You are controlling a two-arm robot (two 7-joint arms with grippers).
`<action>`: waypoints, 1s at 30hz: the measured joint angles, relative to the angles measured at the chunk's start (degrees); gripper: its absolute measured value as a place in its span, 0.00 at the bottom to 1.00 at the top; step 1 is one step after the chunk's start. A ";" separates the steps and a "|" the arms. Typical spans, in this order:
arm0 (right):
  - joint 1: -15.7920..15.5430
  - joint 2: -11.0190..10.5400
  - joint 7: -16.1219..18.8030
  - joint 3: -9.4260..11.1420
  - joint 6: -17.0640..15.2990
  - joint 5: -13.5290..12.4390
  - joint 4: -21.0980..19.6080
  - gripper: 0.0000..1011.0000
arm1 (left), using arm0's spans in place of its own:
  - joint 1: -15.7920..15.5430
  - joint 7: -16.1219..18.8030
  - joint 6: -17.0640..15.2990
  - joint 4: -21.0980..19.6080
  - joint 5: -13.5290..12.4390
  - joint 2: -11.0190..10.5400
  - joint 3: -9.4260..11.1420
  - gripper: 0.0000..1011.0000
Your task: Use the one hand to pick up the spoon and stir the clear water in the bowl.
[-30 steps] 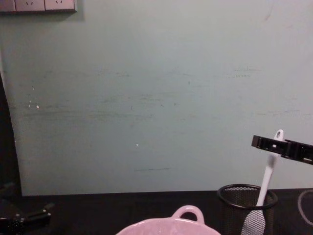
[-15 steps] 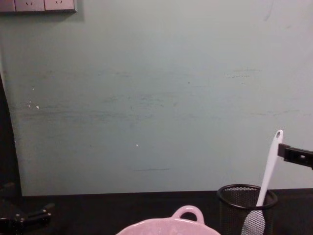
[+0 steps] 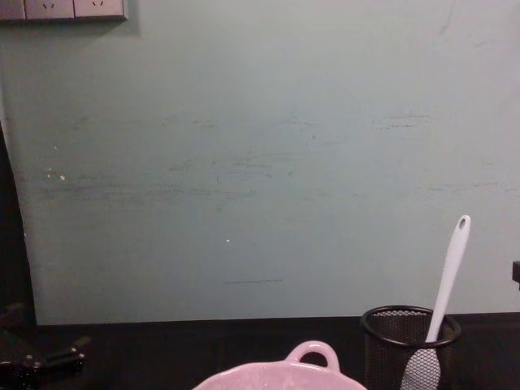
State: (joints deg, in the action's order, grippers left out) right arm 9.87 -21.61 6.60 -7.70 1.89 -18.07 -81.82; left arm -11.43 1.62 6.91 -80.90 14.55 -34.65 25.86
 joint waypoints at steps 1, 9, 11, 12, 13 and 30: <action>0.36 0.23 0.01 0.02 -0.04 0.13 0.67 0.99 | 0.00 0.00 0.00 0.00 0.00 0.00 0.00 1.00; 2.41 1.78 0.65 0.00 -0.23 1.45 4.56 0.99 | 0.00 0.00 0.00 0.00 0.00 0.00 0.00 1.00; 2.56 2.02 0.84 0.08 -0.12 1.67 4.99 0.99 | 0.00 0.00 0.00 0.00 0.00 0.00 0.00 1.00; 2.66 2.23 1.14 0.21 0.07 1.79 5.32 0.99 | 0.00 0.00 0.00 0.00 0.00 0.00 0.00 1.00; 2.71 2.33 1.25 0.29 0.22 1.83 5.45 0.99 | 0.00 0.00 0.00 0.00 0.00 0.00 0.00 1.00; 2.75 2.40 1.51 0.35 0.41 1.93 5.54 0.99 | 0.00 0.00 0.00 0.00 0.00 0.00 0.00 1.00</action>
State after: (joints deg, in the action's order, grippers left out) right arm 12.61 -19.22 8.11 -7.35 2.30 -16.13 -76.28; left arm -11.43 1.62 6.91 -80.90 14.55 -34.65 25.86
